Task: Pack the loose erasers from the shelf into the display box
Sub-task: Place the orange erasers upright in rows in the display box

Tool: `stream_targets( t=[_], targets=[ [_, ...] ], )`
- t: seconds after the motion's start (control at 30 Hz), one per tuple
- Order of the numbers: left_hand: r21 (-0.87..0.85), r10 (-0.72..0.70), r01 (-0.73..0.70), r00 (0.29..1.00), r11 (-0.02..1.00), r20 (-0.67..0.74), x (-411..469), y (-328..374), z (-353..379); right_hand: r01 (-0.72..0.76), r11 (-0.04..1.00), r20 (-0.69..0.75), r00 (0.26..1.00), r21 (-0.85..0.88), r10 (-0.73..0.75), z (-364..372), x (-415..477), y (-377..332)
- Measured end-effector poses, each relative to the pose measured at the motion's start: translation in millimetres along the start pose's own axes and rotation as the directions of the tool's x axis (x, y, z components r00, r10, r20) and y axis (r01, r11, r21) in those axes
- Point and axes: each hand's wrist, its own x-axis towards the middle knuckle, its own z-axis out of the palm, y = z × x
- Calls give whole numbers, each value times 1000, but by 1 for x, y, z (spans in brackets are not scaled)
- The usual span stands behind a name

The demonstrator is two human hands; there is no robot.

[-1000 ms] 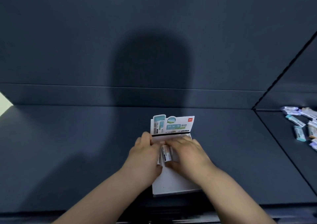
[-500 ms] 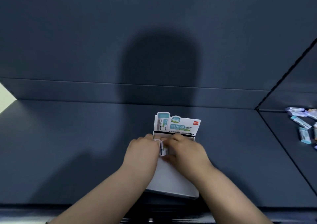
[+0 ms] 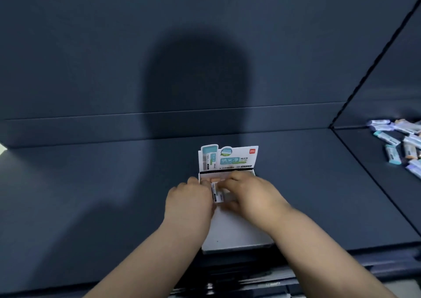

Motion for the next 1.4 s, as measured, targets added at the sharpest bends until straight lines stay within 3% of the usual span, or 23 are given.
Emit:
stream_targets(
  t=[0.1, 0.23, 0.5, 0.77, 1.07, 1.27, 1.4],
  targets=[
    [70, 25, -16, 991, 997, -134, -6, 4, -17, 2, 995, -120, 993, 99, 10, -11, -17, 7],
    [37, 229, -228, 931, 973, -284, -9, 36, -31, -45, 985, -220, 972, 168, 81, -31, -54, 33],
    [-63, 368, -411, 867, 910, -335, -5, 180, -33, -119, 982, -230, 961, 147, 151, -77, -151, 147],
    [-154, 408, -472, 855, 868, -321, -16, 328, -22, -268, 956, -152, 947, 120, 284, -102, -246, 276],
    [-189, 397, -451, 879, 872, -264, 8, 358, -19, -360, 923, -187, 906, 138, 381, -93, -248, 336],
    [-189, 423, -474, 870, 860, -254, 38, 368, -22, -450, 878, -259, 839, 162, 478, -100, -240, 367],
    [-205, 448, -495, 862, 844, -238, 53, 388, -24, -518, 828, -336, 758, 212, 560, -113, -244, 406]
  ],
)
